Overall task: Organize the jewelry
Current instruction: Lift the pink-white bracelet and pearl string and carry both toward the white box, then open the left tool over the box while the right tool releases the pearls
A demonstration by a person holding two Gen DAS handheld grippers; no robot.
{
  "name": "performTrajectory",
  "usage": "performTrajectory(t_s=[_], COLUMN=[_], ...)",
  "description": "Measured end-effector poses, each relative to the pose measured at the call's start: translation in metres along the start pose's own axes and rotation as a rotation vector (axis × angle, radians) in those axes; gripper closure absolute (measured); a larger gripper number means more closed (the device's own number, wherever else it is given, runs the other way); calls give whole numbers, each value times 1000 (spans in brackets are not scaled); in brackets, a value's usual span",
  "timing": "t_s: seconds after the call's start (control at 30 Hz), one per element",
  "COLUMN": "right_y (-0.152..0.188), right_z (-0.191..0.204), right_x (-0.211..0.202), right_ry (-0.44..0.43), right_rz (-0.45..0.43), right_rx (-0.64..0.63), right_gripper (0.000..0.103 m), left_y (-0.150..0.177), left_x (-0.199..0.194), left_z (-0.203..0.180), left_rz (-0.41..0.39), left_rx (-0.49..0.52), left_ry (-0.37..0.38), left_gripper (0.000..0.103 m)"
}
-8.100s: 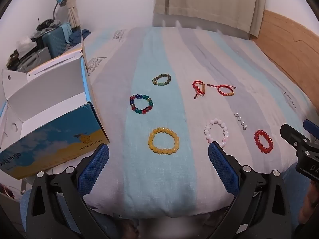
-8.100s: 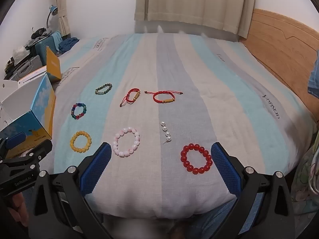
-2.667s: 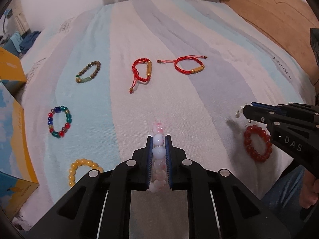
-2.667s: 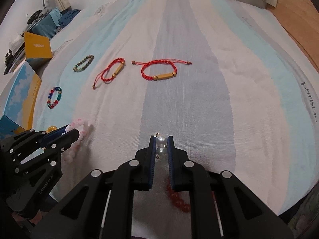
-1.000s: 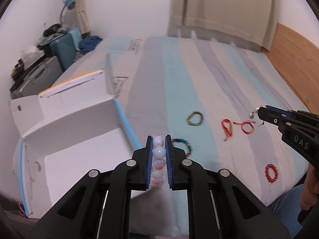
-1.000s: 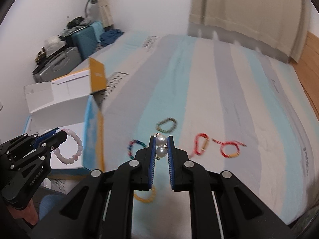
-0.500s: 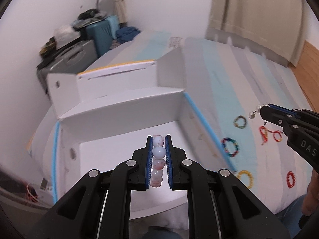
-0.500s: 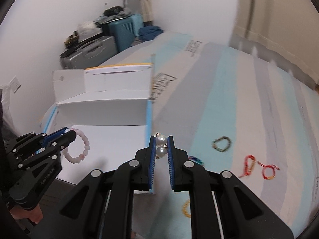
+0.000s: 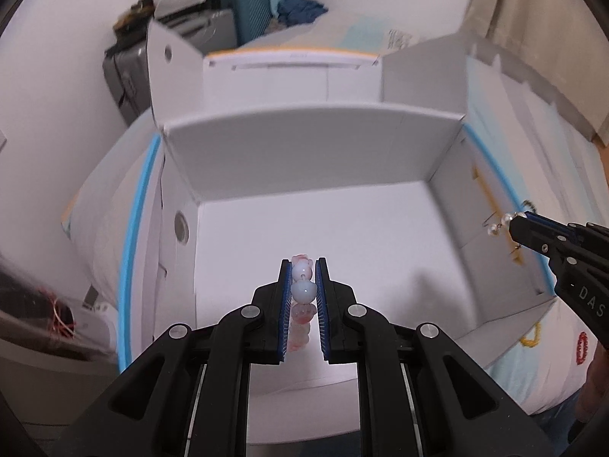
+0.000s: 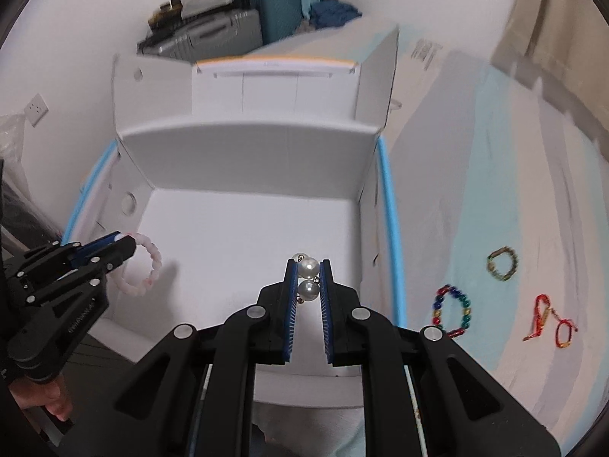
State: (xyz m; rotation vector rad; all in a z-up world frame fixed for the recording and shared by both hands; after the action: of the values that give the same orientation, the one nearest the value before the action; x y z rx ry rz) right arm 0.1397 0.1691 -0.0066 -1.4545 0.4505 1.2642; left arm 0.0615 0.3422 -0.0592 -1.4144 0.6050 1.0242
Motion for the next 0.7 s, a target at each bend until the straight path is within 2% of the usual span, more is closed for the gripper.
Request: performTrajectory(t_s=[0.3, 0.57, 0.6, 0.63, 0.67, 0.7], right_y=[23, 38, 38, 38, 38, 38], right_z=[-2, 1, 1, 1, 3, 3], right_x=[46, 60, 59, 58, 57, 54], right_ry=[26, 41, 44, 41, 37, 33], right_rz=[112, 151, 148, 145, 141, 131], right_rx=[8, -2, -3, -1, 2, 6], right_gripper=[92, 91, 89, 81, 72, 68], left_y=[32, 36, 36, 36, 35, 34], left_x=[43, 52, 52, 52, 51, 50], left_z=[12, 7, 7, 6, 4, 3], left_rz=[125, 150, 157, 161, 157, 152], left_rx=[-33, -24, -27, -28, -24, -21], left_ry=[-6, -14, -22, -25, -26, -27], left_gripper=[91, 89, 89, 88, 81, 76])
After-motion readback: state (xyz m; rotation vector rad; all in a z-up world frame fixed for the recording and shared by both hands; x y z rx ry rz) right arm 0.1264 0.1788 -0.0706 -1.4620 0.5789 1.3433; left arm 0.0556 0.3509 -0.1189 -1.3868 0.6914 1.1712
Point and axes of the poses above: each gripper's, at about its wrist camera, not at the fingertips, and x roughly the way its jaws point, z to its left, y to its underside, the point moved 9 cm from there along x, roughly the way its jaws point, and after that the axes turned 14 degrees about x, right-handed, at the moved point
